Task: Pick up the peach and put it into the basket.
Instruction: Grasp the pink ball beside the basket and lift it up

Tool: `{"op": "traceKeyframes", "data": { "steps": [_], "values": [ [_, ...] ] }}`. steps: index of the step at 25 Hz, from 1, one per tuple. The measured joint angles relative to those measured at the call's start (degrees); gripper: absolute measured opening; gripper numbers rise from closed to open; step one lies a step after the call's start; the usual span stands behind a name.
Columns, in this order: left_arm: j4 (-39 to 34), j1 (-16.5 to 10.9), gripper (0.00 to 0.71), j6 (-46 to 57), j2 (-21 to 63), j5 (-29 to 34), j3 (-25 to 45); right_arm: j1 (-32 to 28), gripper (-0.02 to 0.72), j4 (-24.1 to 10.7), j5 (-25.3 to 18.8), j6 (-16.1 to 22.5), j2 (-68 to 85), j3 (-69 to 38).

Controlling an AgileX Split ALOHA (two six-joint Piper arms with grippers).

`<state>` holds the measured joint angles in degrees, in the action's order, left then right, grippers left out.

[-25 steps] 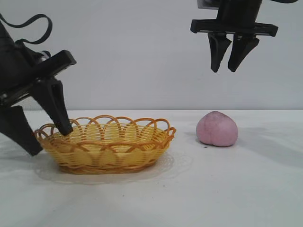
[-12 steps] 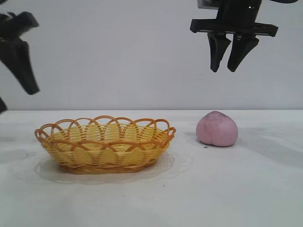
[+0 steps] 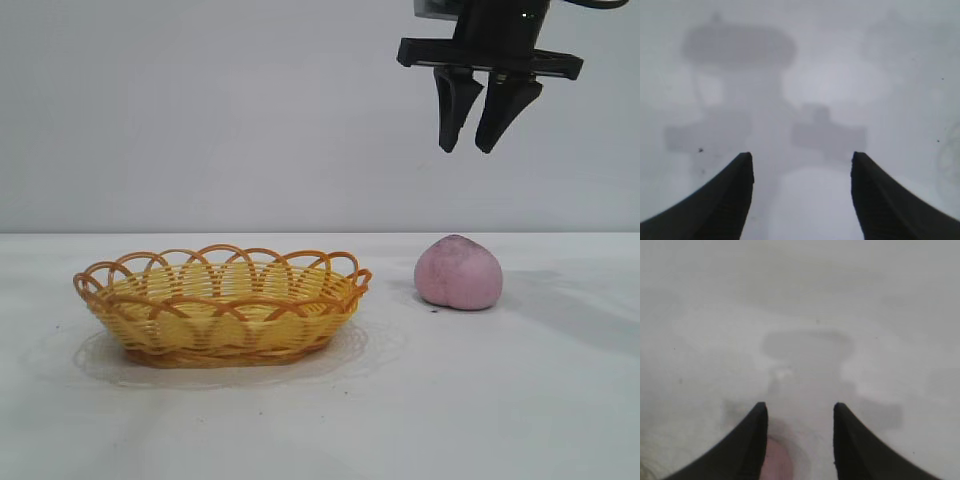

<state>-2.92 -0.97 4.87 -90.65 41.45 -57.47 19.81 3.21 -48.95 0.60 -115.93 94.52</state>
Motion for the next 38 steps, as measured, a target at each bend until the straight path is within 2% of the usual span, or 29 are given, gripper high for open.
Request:
{"op": "traceKeyframes", "data": {
  "steps": [4, 10, 15, 18, 21, 26, 32, 33, 35, 38],
  "values": [
    [-2.8, 0.0, 0.382, 3.16, 15.06, -1.96, 9.99, 0.0, 0.258, 0.38, -0.43, -0.13, 0.0, 0.0],
    [-0.66, 0.0, 0.382, -0.59, 41.45, 2.54, 23.02, 0.0, 0.258, 1.66, -0.43, -1.42, -0.69, 0.0],
    [1.87, 0.0, 0.382, -3.75, 61.09, 9.45, 28.64, 0.0, 0.258, 2.47, -0.43, -1.9, -1.96, 0.11],
    [2.92, 0.0, 0.382, -3.99, 69.95, 11.7, 29.27, 0.0, 0.258, 2.84, -0.31, -2.48, -1.96, 0.11],
    [4.08, 0.0, 0.382, -3.99, 74.31, 13.96, 29.15, 0.0, 0.258, 3.07, -0.43, -2.83, -1.96, 0.11],
    [4.85, 0.0, 0.382, -4.0, 74.77, 21.45, 29.16, 0.0, 0.258, 3.34, -0.98, -2.95, -2.03, 0.11],
    [4.85, 0.0, 0.382, -4.1, 78.65, 21.74, 29.72, 0.0, 0.258, 4.28, -4.33, -3.95, -2.03, 0.11],
    [4.85, 0.0, 0.326, -4.1, 80.08, 21.74, 29.72, 0.0, 0.258, 4.53, -4.94, -4.25, -2.03, 0.11],
    [4.85, 0.0, 0.269, -4.1, 83.24, 21.83, 29.72, 0.0, 0.258, 5.07, -6.28, -4.52, -2.09, 0.11],
    [4.85, 0.0, 0.268, -4.1, 88.56, 22.2, 29.72, 0.0, 0.258, 6.39, -9.23, -5.75, -2.9, 0.33]
  ]
}}
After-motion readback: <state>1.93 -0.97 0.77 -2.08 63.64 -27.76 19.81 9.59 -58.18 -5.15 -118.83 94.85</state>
